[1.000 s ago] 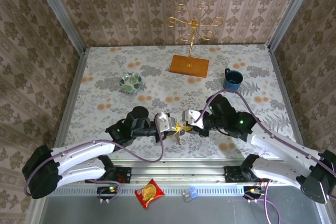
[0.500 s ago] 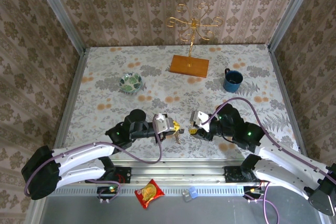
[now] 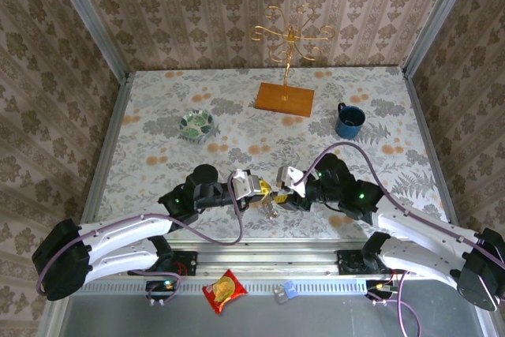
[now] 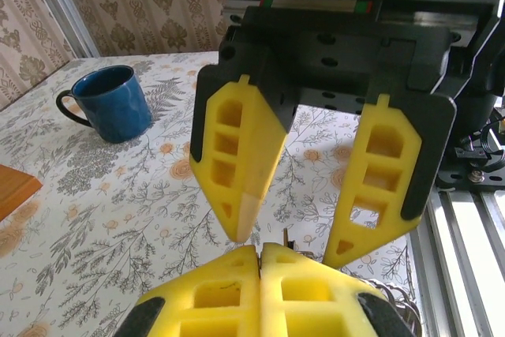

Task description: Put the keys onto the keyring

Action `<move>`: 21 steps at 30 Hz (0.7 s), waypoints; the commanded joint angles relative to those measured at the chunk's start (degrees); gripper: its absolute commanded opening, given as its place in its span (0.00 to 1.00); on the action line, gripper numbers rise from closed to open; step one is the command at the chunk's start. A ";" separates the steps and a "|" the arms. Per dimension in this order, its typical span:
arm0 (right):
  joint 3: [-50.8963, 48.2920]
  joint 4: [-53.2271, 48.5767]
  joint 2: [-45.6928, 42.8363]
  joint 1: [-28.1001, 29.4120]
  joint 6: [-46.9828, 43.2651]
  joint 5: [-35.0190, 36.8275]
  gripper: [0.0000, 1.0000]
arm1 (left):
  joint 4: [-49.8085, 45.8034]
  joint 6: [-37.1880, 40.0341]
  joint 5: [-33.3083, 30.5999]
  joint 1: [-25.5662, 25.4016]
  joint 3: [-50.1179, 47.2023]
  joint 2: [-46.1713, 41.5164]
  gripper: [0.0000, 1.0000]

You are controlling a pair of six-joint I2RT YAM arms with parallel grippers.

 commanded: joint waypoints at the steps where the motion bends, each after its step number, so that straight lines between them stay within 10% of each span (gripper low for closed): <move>1: 1.56 1.49 1.59 0.29 0.56 -2.81 0.38 | 3.69 -1.01 0.16 -0.20 -0.63 -0.15 0.00; 13: 3.63 -1.81 4.63 0.31 -1.78 -3.74 0.02 | 7.09 -0.57 -0.28 -0.40 -0.89 0.50 0.00; 21: 4.39 -3.20 7.50 0.29 -2.31 -4.15 0.00 | 9.09 0.25 -1.70 -0.67 -1.74 0.66 0.00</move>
